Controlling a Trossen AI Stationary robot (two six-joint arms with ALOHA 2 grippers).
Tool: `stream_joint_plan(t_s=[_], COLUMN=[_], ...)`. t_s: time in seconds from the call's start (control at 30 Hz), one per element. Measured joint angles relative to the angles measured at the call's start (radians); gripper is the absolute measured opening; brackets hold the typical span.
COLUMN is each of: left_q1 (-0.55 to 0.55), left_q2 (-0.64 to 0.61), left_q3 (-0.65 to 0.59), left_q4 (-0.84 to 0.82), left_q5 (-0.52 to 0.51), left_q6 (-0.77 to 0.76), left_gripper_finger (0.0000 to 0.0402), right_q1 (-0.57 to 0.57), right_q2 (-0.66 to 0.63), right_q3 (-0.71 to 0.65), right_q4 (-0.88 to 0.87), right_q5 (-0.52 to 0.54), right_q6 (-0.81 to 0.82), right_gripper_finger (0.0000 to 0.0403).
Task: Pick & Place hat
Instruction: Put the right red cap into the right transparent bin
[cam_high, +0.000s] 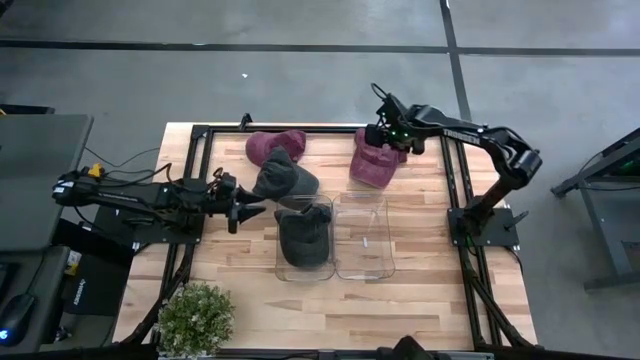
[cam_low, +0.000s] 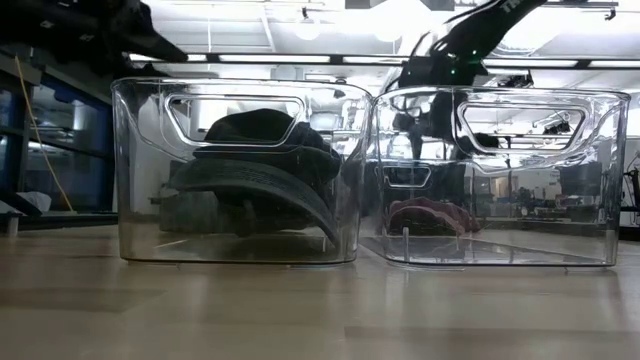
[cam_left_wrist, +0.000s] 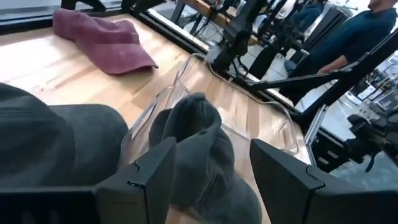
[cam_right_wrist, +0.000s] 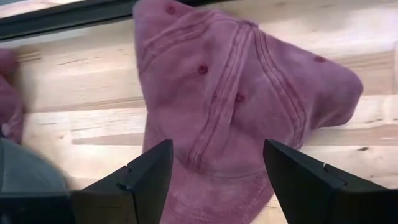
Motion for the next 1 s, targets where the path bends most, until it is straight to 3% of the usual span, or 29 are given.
stream_joint_plan(t_s=[0.57, 1.0], left_q1=[0.000, 0.000], left_q2=[-0.245, -0.267], left_q3=[0.000, 0.000], left_q4=[-0.192, -0.204], left_q5=[-0.023, -0.034], left_q6=[-0.012, -0.035], left_gripper_finger=[0.0197, 0.0198], right_q1=[-0.019, -0.016], right_q2=[0.114, 0.198], right_q3=[0.000, 0.000], right_q4=[0.059, 0.124], right_q5=[-0.062, -0.093], right_q6=[0.049, 0.074], right_gripper_finger=[0.0245, 0.0245])
